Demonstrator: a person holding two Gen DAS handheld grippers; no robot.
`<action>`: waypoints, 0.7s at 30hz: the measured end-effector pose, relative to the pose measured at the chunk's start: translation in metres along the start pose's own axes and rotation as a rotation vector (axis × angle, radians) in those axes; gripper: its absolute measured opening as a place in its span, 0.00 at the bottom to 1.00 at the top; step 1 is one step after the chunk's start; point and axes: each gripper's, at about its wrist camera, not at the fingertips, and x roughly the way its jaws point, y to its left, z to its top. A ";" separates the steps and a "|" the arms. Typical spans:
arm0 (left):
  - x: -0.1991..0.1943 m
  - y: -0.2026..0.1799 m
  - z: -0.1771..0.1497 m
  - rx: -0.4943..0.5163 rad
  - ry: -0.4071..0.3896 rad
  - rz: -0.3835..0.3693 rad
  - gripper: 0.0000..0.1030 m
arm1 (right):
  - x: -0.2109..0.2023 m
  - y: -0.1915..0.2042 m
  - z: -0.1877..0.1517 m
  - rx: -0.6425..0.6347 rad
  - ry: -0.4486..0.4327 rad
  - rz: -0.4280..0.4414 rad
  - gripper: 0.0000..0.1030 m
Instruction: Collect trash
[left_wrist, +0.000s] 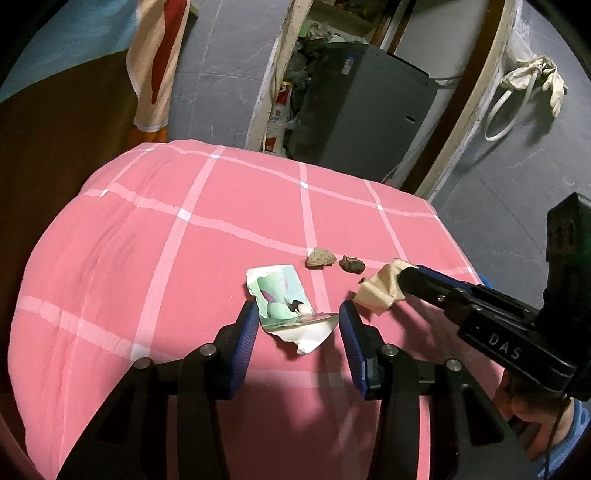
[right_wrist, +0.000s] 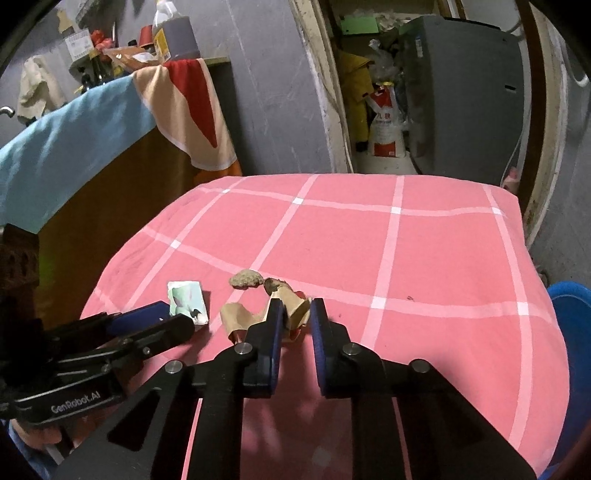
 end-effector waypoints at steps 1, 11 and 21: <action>-0.001 0.000 -0.001 -0.004 -0.001 0.000 0.38 | -0.002 -0.001 -0.001 0.003 -0.003 0.000 0.13; -0.014 -0.007 -0.012 -0.020 0.001 -0.016 0.33 | -0.032 -0.008 -0.014 0.023 -0.050 -0.007 0.12; -0.016 -0.009 -0.016 -0.030 0.012 -0.008 0.33 | -0.032 -0.008 -0.017 0.030 -0.030 -0.017 0.22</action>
